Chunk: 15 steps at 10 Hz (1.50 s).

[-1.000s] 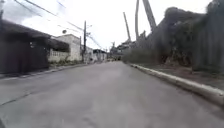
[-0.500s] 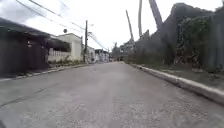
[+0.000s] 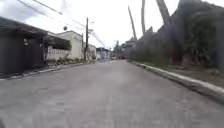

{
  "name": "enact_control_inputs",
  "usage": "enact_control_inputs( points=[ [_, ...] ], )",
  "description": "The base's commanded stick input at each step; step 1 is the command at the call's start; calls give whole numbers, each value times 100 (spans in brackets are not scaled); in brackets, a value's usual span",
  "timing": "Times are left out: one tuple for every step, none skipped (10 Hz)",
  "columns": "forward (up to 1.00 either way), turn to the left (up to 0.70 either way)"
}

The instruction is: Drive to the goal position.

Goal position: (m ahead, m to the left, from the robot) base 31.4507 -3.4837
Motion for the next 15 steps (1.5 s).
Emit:
enact_control_inputs(
  points=[
    [100, 6],
    [100, 6],
    [100, 6],
    [100, 6],
    [100, 6],
    [100, 6],
    [100, 6],
    [100, 6],
    [100, 6],
    [100, 6],
    [100, 6],
    [100, 6],
    [100, 6],
    [100, 3],
    [100, -34]
  ],
)
